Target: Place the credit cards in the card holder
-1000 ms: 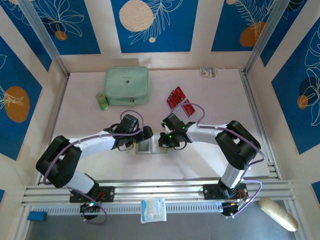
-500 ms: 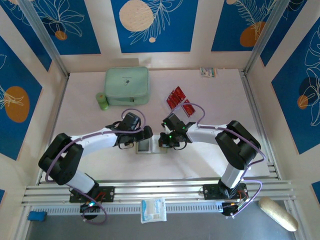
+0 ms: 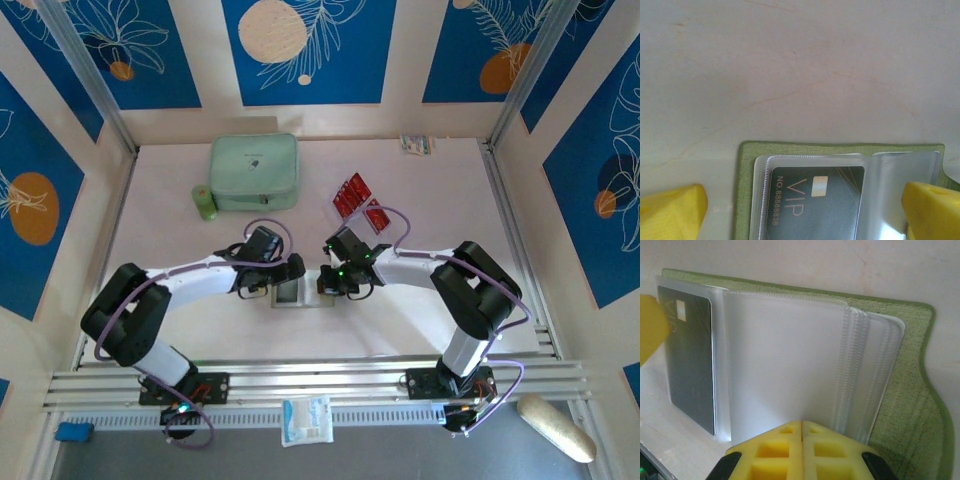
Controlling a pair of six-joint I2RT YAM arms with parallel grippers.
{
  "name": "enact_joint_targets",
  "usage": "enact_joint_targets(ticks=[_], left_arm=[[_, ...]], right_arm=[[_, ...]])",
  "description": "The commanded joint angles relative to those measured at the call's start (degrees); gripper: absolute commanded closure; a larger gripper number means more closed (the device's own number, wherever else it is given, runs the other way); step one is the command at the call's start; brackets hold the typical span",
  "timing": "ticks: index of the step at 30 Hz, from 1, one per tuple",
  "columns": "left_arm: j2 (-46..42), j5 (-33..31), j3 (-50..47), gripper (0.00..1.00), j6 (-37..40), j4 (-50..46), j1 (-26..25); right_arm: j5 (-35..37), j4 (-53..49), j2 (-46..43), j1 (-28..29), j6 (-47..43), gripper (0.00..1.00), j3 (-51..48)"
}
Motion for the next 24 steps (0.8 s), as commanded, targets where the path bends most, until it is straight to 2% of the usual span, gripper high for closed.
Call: enact_joint_targets(ticks=[1,15,24], left_arm=[[2.21,2.17,1.79,0.0,0.82,2.04,-1.81],[3.18,2.61,4.11,0.0,-0.48,2.27,-4.69],[-1.32,3.12,3.07,0.0,-2.57,4.42,-4.71]], right_arm=[[1.7,-3.58,0.45,-0.05,0.65,1.0,-1.74],[1.55,-3.32,0.85,-0.05,0.61,1.0,-1.5],[1.46,-3.36,1.18,-0.03,0.5,1.0,-1.41]])
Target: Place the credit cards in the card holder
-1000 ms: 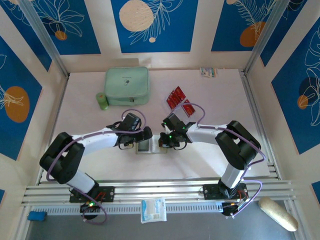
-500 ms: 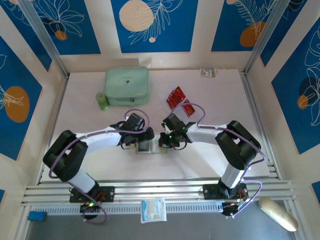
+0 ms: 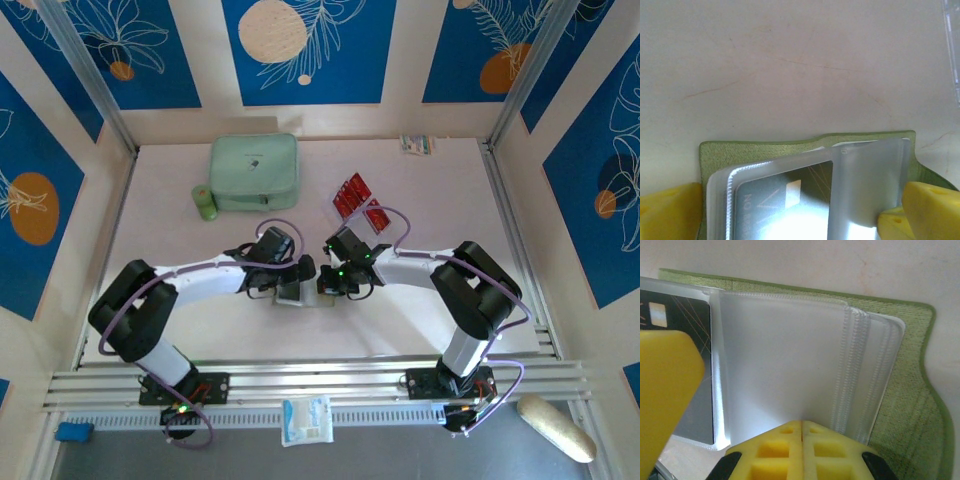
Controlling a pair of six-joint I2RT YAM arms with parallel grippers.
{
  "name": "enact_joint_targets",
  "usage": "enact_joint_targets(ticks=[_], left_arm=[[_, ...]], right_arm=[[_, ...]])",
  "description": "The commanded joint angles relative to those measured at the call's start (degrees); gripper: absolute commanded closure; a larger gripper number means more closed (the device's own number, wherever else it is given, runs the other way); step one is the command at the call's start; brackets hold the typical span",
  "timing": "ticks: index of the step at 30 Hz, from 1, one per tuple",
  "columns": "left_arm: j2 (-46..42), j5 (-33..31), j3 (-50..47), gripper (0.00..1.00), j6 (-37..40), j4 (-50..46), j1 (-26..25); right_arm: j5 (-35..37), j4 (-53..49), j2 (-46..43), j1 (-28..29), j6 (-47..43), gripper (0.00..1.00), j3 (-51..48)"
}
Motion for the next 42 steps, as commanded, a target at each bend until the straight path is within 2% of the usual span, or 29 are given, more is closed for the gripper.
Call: enact_joint_targets(ticks=[1,10,17,23,31,32,34,36,38,42], left_arm=[[-3.73,3.39,-0.03,0.0,-2.47,4.75,-0.88],[-7.7,6.63,-5.27,0.0,-9.11,18.74,-0.95],[-6.89,7.9,-6.26,0.0,-10.02,20.94,-0.92],[-6.65,7.82,-6.17,0.0,-9.91,20.69,-0.87],[-6.06,8.14,-5.72,0.0,-9.73,20.86,-0.87],[-6.0,8.24,-5.72,0.0,-9.74,20.86,-0.87],[-6.06,8.23,-5.72,0.0,-9.78,20.86,-0.88],[-6.07,8.26,-5.64,0.0,-9.74,20.73,-0.88],[-6.06,8.22,-5.63,0.0,-9.65,20.6,-0.89],[-6.15,8.25,-5.46,0.0,-9.64,20.29,-0.9]], right_arm=[[1.5,-3.37,1.19,-0.05,0.51,1.0,-1.46],[1.45,-3.36,1.15,-0.04,0.59,1.0,-1.28],[1.12,-5.26,0.47,-0.15,-0.37,1.0,0.67],[1.24,-9.94,-5.27,-0.65,-1.85,1.0,3.81],[5.64,-15.46,-13.58,-3.06,-2.66,1.0,2.76],[6.01,-15.61,-14.0,-3.42,-2.6,0.96,2.17],[5.89,-15.47,-14.36,-4.38,-2.49,0.76,0.96],[5.7,-14.94,-13.92,-4.92,-2.39,0.64,-0.01],[5.34,-14.27,-13.13,-5.03,-2.29,0.59,-0.42],[4.47,-12.82,-10.43,-5.07,-2.16,0.58,0.21]])
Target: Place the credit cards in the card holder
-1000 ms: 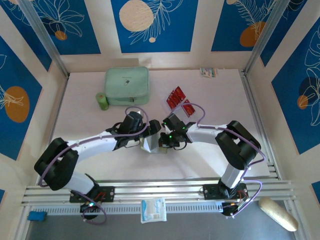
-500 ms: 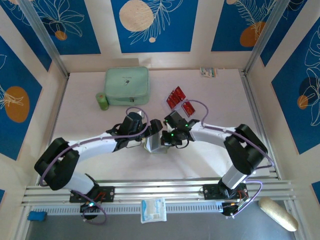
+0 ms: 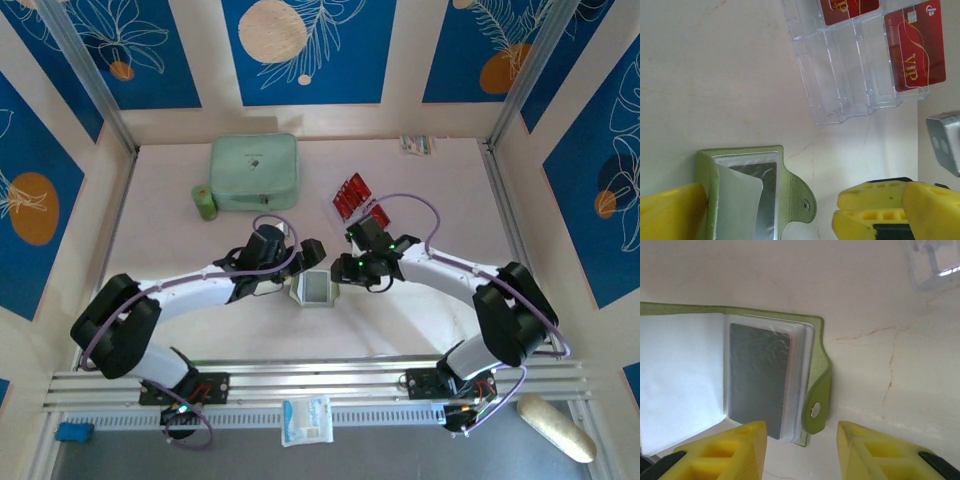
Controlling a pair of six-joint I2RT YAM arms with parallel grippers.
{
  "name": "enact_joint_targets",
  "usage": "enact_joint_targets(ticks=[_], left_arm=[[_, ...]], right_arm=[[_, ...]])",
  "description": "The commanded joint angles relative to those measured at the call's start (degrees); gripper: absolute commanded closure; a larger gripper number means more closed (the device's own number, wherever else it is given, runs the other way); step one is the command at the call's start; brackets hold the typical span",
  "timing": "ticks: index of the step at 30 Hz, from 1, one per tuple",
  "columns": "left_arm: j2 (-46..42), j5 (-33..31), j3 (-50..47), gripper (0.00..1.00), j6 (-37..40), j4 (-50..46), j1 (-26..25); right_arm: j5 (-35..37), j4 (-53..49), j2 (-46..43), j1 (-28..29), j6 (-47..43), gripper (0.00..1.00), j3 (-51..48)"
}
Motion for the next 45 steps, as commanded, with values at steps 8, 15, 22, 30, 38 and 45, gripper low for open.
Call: enact_joint_targets(ticks=[8,15,22,30,38,45], left_arm=[[-0.5,1.09,0.77,0.0,0.11,-0.67,-0.5],[-0.02,1.92,3.42,0.0,0.23,-2.52,-1.39],[4.22,3.1,6.12,0.0,-0.26,-0.96,-4.05],[7.64,3.2,6.79,0.0,-0.33,0.18,-5.0],[12.74,0.05,10.0,0.0,1.98,-6.95,-7.76],[17.07,-8.32,16.19,0.0,9.94,-24.86,-11.54]], right_arm=[[-1.47,2.01,6.67,-0.47,-0.26,0.69,1.04],[-3.67,4.28,6.41,-2.4,-0.11,1.0,0.68],[-6.59,4.48,6.62,-4.16,-0.47,0.93,1.76],[-3.52,-3.16,-2.42,-10.51,1.26,0.67,-1.24],[-5.92,-4.51,-11.84,-17.15,2.23,0.63,-6.59],[-7.63,-3.91,-14.22,-18.65,2.66,0.63,-9.57]])
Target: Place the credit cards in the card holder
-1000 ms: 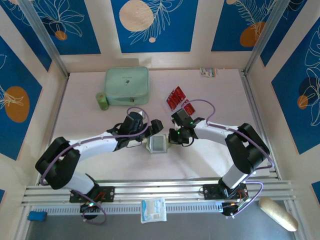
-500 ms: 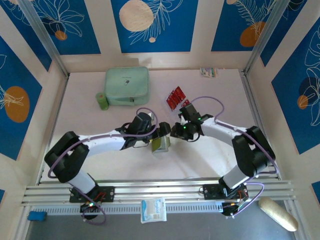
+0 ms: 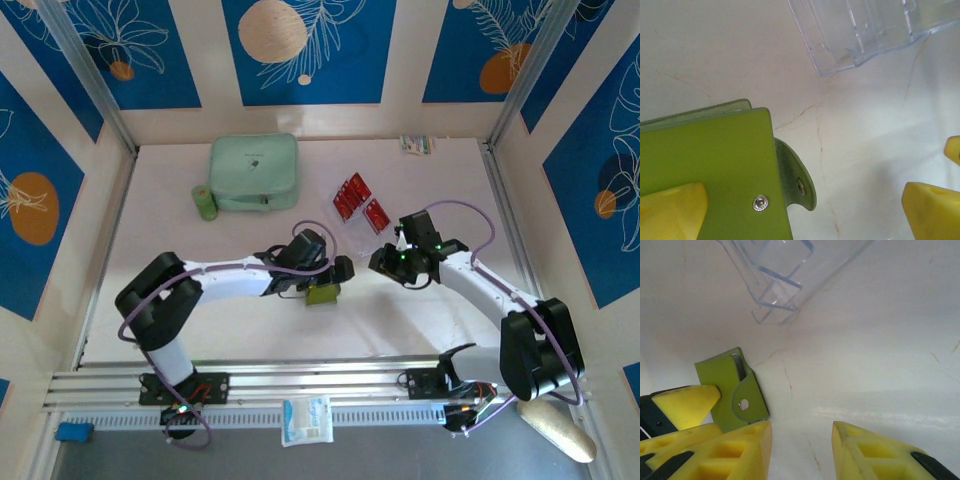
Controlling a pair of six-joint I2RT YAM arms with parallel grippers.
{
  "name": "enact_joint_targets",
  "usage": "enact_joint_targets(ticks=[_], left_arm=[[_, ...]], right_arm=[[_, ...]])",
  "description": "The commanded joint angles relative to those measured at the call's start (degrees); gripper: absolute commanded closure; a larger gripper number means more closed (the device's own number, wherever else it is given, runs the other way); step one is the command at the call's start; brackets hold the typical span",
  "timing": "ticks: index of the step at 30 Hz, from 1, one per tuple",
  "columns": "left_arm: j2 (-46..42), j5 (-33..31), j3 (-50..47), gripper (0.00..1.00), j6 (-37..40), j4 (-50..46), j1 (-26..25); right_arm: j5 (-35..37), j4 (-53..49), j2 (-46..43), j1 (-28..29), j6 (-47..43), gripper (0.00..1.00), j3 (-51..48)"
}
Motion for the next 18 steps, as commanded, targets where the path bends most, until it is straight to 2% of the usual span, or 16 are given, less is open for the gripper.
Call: enact_joint_targets(ticks=[1,8,13,18], left_arm=[[2.77,-5.96,3.04,0.0,5.5,-15.13,-2.27],[0.89,-7.66,6.05,0.0,7.12,-18.94,-2.69],[-3.63,-6.5,9.32,0.0,7.14,-18.82,-1.72],[-9.9,-4.13,9.69,0.0,6.86,-16.62,1.8]], right_arm=[[-2.64,-0.85,-1.41,-0.42,0.89,0.62,-1.35],[-5.72,0.47,-2.0,-0.04,0.81,0.65,-0.95],[-5.97,0.69,-2.72,2.38,1.23,0.78,-0.06],[-5.27,1.78,-2.84,6.36,3.28,0.91,0.21]])
